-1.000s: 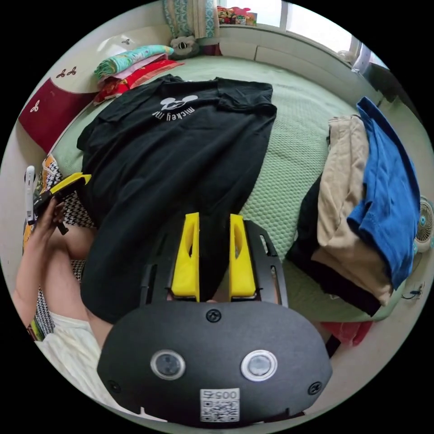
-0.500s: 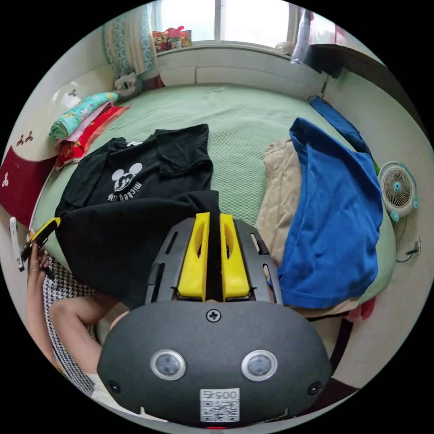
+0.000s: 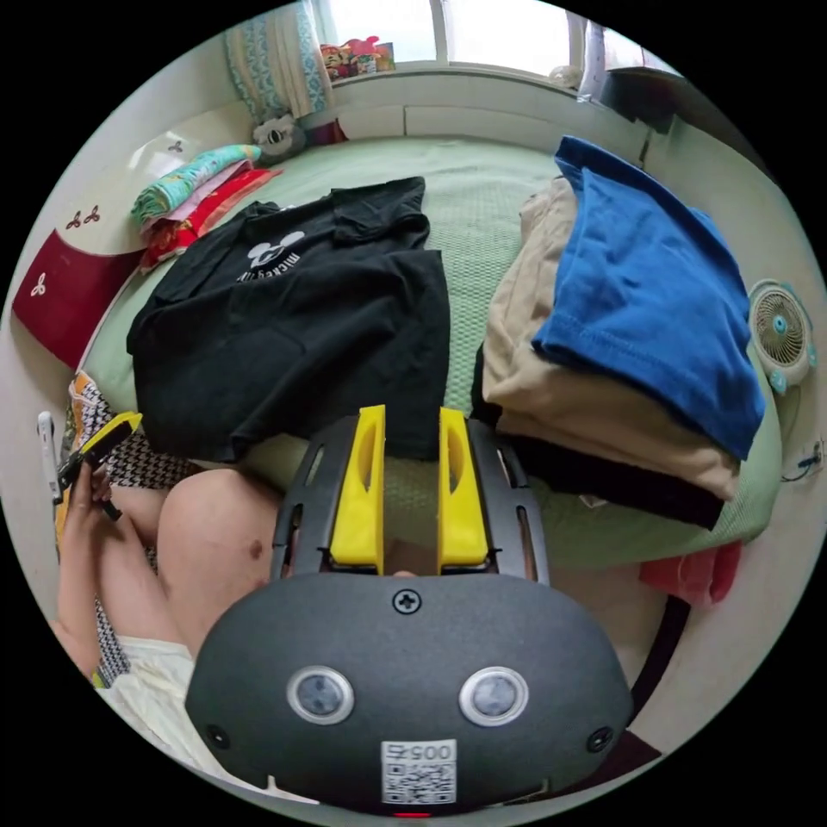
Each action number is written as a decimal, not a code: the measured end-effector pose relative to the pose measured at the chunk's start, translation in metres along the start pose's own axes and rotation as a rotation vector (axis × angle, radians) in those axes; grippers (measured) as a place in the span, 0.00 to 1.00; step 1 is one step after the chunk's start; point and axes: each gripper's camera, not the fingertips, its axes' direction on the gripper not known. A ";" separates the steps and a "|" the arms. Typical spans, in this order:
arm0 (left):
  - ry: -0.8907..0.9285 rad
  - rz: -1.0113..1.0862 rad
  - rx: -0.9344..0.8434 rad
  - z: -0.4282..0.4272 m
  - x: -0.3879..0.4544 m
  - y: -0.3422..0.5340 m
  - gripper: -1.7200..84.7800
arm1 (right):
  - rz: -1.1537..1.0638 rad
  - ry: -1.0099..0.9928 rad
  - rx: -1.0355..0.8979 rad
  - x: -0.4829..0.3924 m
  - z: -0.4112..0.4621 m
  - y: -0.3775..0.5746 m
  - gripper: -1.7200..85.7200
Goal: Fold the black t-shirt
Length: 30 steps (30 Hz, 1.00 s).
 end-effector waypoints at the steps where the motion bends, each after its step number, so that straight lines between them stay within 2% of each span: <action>1: -0.006 0.002 -0.001 -0.001 0.001 0.002 0.19 | 0.001 0.021 -0.009 -0.001 0.002 0.006 0.13; 7: -0.068 -0.030 -0.005 -0.006 0.002 0.012 0.20 | 0.014 0.070 -0.064 -0.003 0.000 0.024 0.12; 17: -0.027 -0.060 -0.045 -0.021 0.008 0.010 0.19 | 0.037 0.062 -0.024 0.010 -0.020 0.061 0.08; 19: -0.018 -0.056 -0.072 -0.029 0.010 0.008 0.17 | 0.081 0.070 0.016 0.014 -0.031 0.072 0.04; 23: -0.039 -0.004 -0.103 -0.053 0.023 0.005 0.06 | 0.096 -0.004 0.083 0.018 -0.054 0.093 0.01; 30: -0.070 0.071 -0.054 -0.128 0.055 -0.002 0.03 | 0.074 -0.054 0.196 0.026 -0.125 0.120 0.01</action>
